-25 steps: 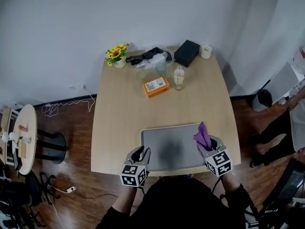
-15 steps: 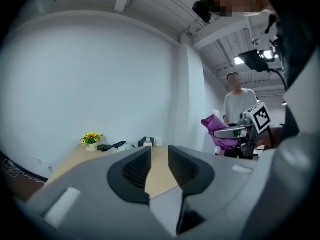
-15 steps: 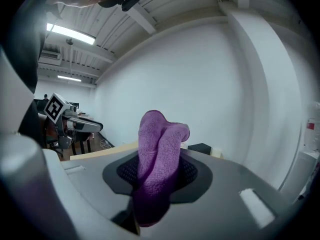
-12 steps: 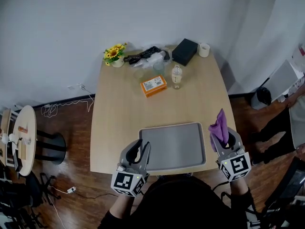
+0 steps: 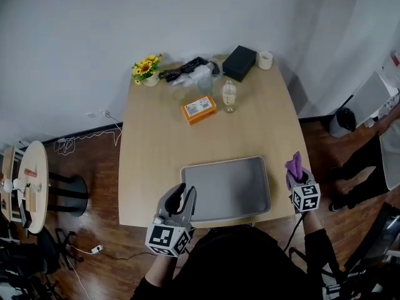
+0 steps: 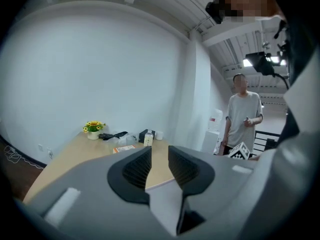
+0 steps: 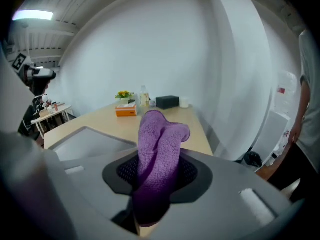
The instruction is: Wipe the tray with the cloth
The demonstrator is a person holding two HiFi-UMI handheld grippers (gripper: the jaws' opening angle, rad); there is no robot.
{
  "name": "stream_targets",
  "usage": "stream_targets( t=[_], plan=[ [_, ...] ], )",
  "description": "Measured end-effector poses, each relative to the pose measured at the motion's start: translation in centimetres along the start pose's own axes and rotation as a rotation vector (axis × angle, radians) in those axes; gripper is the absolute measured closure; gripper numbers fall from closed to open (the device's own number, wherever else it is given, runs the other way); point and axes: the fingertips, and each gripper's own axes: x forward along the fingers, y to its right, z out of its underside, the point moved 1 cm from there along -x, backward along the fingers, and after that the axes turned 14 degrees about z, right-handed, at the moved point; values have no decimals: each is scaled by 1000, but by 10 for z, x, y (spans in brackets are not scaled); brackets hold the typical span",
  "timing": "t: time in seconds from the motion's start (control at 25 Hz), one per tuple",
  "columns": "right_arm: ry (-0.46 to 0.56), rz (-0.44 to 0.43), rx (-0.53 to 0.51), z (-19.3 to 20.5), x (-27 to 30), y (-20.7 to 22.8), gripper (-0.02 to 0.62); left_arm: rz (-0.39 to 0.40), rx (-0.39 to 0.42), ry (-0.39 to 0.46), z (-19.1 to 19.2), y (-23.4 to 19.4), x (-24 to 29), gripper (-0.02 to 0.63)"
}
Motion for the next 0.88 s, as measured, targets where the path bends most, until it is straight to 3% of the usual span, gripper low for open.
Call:
stream_targets(
  t=[0.2,0.36,0.44,0.68,0.88],
  plan=[
    [-244,-41,-30,84,51,-28,452,18,0,-8,-2,7,4,518],
    [-278,-45,-3,94,52,-31,384,7,2,-3,0,7,0,518],
    [-245,-52,19,81,44,-30,317,2,-7,-3,2,7,-1,518],
    [-30,-25,98,2,-9,-21,313,10,-19,1,5,7,-2,518],
    [162,-51,150,-77,-60,-24,334,29,-17,-2,8,11,5,518]
  ],
)
